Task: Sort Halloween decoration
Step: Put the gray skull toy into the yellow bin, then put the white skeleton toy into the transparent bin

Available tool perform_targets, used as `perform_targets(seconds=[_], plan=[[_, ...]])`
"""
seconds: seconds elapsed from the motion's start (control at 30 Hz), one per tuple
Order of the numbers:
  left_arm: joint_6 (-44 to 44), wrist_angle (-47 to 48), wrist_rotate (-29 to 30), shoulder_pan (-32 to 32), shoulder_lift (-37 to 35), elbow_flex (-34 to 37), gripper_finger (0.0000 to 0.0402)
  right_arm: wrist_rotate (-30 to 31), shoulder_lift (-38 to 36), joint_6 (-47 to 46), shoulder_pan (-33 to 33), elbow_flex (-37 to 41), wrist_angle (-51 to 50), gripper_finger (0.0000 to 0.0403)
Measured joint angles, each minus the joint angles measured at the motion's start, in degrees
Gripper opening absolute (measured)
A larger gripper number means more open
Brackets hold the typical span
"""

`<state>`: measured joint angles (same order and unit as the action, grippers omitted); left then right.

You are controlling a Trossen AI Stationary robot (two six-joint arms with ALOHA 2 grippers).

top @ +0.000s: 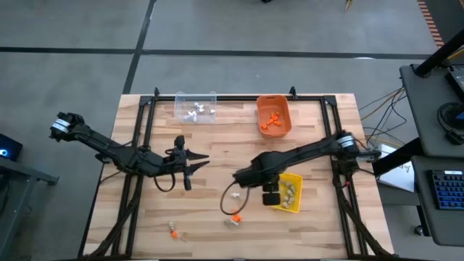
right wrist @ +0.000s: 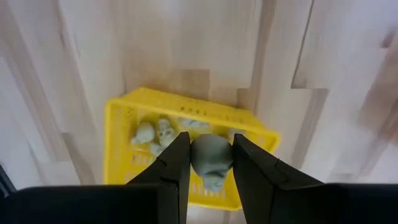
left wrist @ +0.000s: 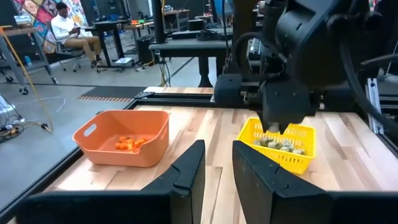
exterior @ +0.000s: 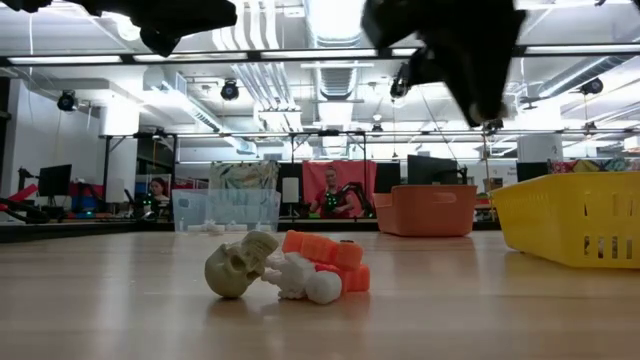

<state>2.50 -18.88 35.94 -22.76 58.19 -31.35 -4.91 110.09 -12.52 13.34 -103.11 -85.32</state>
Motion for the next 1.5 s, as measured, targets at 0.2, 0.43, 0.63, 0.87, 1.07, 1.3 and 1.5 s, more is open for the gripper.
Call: perform_targets(seconds=[0.2,0.43,0.63,0.87,1.07,1.3,1.5], plan=[[1.62,-0.14,0.02,0.0,0.0,0.0,0.0064,0.38,-11.71,-3.58,1.87,17.87,15.03,0.0089],[1.66,-0.51,0.02,0.0,0.11,0.0,0.0064,1.62,-23.92,-13.52,3.12,35.64,25.03,0.0091],[-0.19,-0.67,0.07,0.17,0.34,0.0,0.0064,5.02,-32.23,-17.0,3.03,46.46,37.95,0.0121],[-1.99,-1.54,0.11,1.1,1.19,0.0,0.0064,5.11,-36.67,-18.4,2.02,50.19,42.58,0.017],[-1.29,-1.64,0.11,1.4,1.44,0.0,0.0064,8.26,-37.78,-14.13,1.01,45.91,43.76,0.0184],[3.38,-1.64,-0.48,1.38,3.39,-0.01,0.0064,11.06,-37.76,0.72,1.01,43.7,60.18,0.0182],[10.42,-2.26,-1.16,1.02,10.17,-0.02,0.0064,11.17,-37.76,8.68,1.01,45.41,74.29,0.017]])
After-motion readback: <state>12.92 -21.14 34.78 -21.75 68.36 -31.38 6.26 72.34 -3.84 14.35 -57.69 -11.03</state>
